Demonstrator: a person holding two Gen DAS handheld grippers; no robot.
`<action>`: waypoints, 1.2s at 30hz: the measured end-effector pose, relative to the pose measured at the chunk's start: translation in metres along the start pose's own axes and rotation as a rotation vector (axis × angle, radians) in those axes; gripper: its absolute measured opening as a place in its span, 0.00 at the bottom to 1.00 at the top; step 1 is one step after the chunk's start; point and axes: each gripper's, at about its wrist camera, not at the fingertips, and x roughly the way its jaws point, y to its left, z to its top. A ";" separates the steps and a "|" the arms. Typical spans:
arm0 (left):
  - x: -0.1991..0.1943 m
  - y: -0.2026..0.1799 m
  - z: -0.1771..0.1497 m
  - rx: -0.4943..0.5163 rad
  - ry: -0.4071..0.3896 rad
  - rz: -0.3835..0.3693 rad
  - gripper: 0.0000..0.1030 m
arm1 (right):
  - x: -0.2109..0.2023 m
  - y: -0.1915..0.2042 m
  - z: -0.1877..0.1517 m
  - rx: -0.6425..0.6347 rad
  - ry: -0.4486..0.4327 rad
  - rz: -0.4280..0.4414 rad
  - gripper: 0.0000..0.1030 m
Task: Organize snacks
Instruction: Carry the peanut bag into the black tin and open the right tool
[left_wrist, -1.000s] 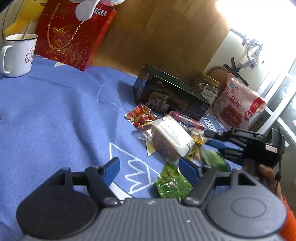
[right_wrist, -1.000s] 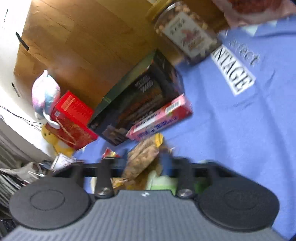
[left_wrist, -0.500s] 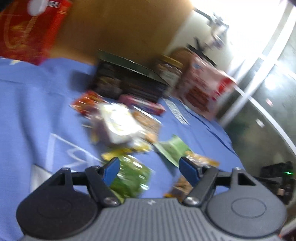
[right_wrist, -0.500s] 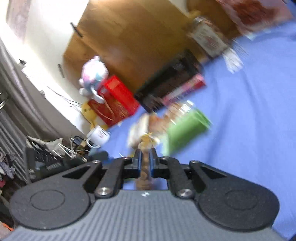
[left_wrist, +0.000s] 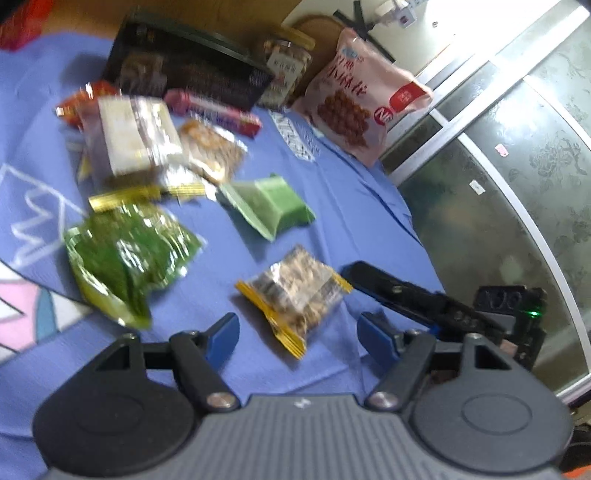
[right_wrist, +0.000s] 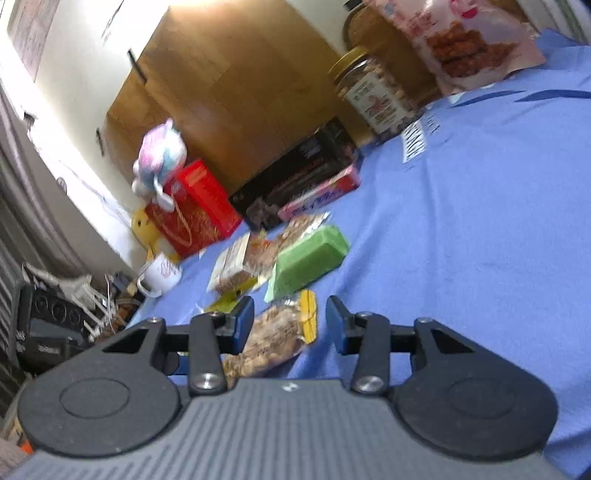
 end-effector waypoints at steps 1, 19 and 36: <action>0.004 0.000 0.000 -0.004 0.000 0.005 0.67 | 0.005 0.000 -0.003 -0.005 0.022 -0.004 0.36; -0.019 0.001 0.040 0.027 -0.132 0.079 0.30 | 0.024 0.038 0.002 -0.098 0.039 0.077 0.22; 0.012 0.027 0.242 0.062 -0.329 0.169 0.34 | 0.172 0.046 0.169 -0.192 -0.059 0.001 0.25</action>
